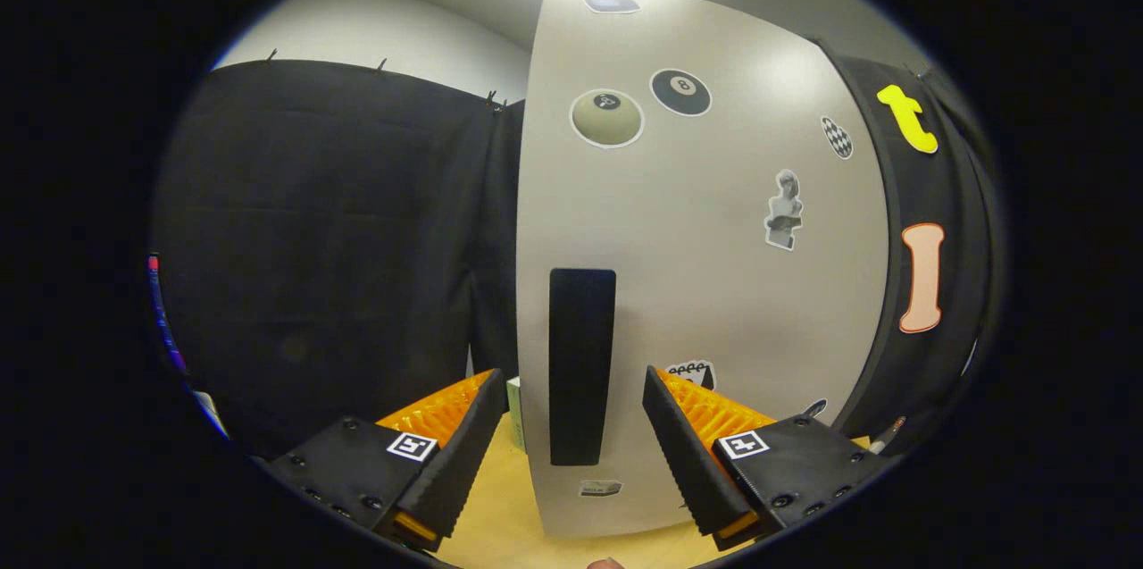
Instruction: Open the shoe cabinet door, grab the shoes and put them into the shoe cabinet, then close the shoe cabinet door.
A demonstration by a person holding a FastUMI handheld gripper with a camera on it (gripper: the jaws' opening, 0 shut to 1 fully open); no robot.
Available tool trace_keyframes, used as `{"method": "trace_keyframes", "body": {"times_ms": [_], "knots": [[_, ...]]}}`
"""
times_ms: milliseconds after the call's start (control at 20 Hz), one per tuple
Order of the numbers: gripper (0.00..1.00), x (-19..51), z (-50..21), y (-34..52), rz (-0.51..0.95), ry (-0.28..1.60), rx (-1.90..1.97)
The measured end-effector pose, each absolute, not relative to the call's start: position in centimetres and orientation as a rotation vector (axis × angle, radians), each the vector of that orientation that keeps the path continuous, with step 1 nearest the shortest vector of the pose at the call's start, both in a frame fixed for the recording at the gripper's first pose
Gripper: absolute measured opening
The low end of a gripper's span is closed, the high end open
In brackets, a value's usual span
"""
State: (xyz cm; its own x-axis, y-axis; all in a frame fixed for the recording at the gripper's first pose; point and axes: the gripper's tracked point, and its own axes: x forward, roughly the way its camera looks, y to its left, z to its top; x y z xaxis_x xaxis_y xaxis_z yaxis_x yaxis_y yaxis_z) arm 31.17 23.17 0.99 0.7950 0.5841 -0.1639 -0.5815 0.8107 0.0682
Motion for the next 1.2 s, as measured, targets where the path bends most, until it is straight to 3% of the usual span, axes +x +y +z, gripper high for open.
{"method": "trace_keyframes", "body": {"times_ms": [450,1200], "knots": [[0.98,31.1,1.1,21.4,0.505,0.175,0.075],[0.97,22.3,4.7,-3.1,0.155,0.053,0.026]]}}
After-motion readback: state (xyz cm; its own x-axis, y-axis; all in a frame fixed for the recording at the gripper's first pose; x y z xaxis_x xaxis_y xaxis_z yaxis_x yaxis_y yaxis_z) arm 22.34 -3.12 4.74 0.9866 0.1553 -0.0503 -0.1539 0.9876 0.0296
